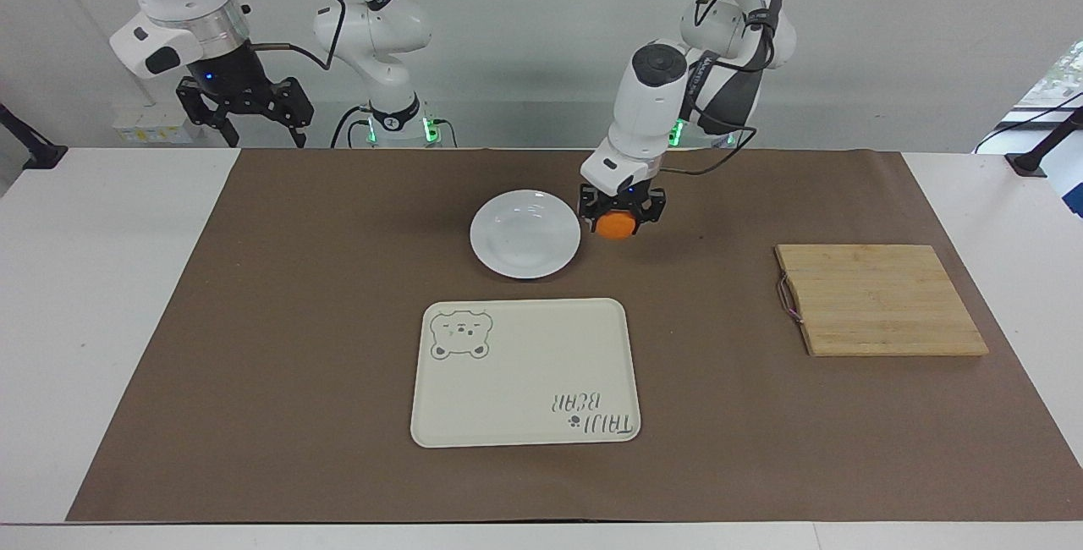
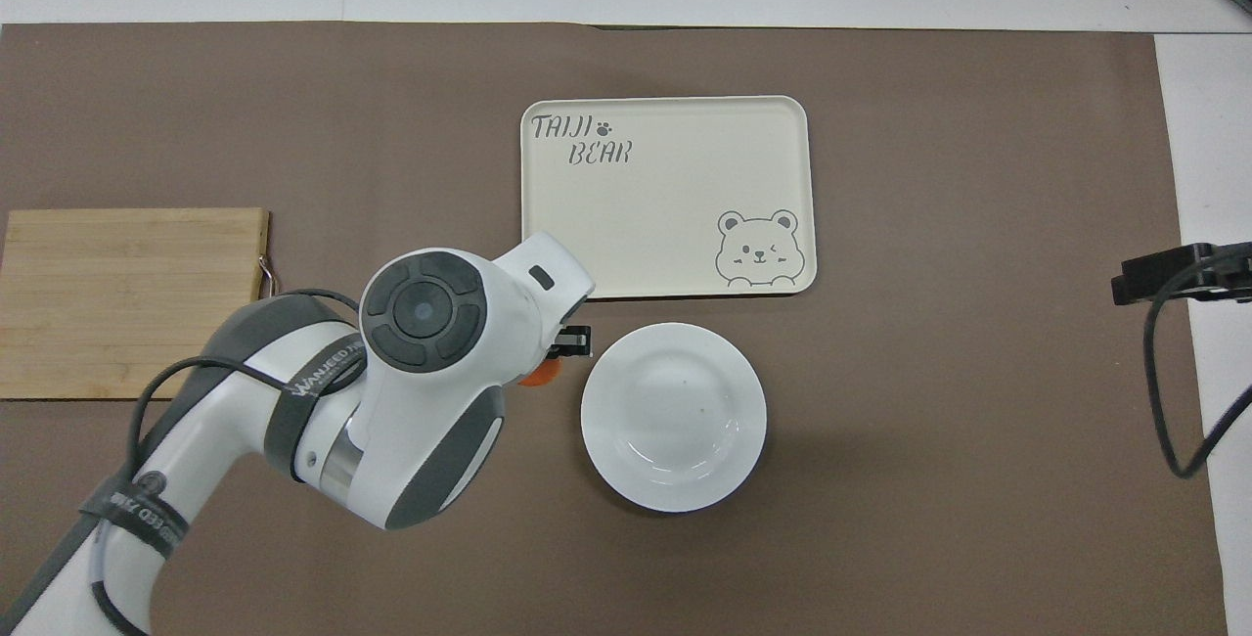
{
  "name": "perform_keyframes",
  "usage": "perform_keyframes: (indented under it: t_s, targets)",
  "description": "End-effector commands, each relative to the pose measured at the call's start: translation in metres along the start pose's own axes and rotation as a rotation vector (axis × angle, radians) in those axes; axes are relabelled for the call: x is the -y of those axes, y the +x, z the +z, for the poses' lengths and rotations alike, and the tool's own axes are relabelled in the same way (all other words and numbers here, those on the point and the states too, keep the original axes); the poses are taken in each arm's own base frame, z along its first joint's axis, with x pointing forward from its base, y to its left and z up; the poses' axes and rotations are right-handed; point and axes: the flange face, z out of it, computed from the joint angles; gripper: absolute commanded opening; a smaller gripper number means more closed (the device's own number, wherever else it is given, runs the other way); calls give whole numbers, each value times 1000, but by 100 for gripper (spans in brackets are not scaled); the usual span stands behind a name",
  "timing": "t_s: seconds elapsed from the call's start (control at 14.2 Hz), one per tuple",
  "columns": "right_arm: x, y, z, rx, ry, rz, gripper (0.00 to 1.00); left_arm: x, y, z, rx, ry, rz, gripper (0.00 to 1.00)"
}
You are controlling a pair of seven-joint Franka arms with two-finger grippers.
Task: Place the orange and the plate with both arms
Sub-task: 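Carry the orange with the left gripper over the white plate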
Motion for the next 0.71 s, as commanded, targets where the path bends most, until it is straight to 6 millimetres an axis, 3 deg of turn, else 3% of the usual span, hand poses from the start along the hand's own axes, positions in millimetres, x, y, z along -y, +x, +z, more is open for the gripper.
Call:
perform_keyframes:
  t_s: [0.0, 0.28, 0.57, 0.64]
  targets:
    - [-4, -4, 0, -11, 8, -14, 100, -38, -23, 19, -21, -25, -48, 0]
    - [-4, -4, 0, -11, 8, -14, 100, -91, -52, 57, -36, -52, -85, 0]
    - [-4, -4, 0, -11, 8, -14, 100, -121, -68, 115, -41, -67, -124, 0]
    - [-4, -4, 0, -11, 8, -12, 100, -121, -66, 116, -45, -71, -131, 85]
